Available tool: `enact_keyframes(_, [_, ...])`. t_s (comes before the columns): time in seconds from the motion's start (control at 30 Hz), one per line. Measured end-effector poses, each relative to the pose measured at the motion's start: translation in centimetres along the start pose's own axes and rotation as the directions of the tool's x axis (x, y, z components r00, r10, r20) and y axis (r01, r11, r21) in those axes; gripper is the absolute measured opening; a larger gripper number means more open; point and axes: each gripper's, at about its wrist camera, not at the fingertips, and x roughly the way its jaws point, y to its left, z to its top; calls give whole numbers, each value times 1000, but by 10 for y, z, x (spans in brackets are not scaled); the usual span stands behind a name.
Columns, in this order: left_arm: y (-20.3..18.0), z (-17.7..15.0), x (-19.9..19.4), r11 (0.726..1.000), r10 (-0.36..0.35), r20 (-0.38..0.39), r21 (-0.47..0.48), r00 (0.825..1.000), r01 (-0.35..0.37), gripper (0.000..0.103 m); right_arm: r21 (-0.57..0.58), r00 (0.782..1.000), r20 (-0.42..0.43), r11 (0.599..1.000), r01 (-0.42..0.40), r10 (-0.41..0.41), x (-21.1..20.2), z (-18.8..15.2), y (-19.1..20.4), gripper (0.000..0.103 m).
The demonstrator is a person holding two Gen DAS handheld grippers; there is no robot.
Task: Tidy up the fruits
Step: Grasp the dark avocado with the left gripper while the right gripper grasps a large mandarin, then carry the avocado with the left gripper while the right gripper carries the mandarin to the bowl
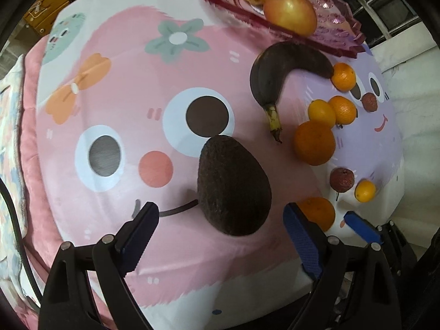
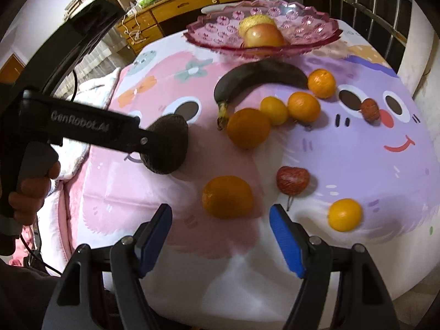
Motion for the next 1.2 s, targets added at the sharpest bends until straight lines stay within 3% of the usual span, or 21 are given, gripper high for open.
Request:
enact_keyframes(0.37, [1, 13, 25, 1000, -8, -27, -12, 1000, 7, 89, 30, 1000, -13, 999, 16, -16, 28, -2, -1, 69])
enact_keyframes(0.67, [4, 20, 30, 1000, -23, -29, -13, 999, 22, 73, 15, 1000, -11, 1000, 24, -24, 37, 5, 0, 52])
enact_keyframes(0.8, [-1, 25, 28, 998, -64, -32, -8, 997, 64, 58, 8, 999, -15, 999, 33, -33, 38, 8, -2, 45])
enact_keyframes(1.2, [8, 14, 26, 997, -57, -43, -51, 997, 55, 57, -40, 998, -37, 998, 46, -48, 33, 17, 4, 44])
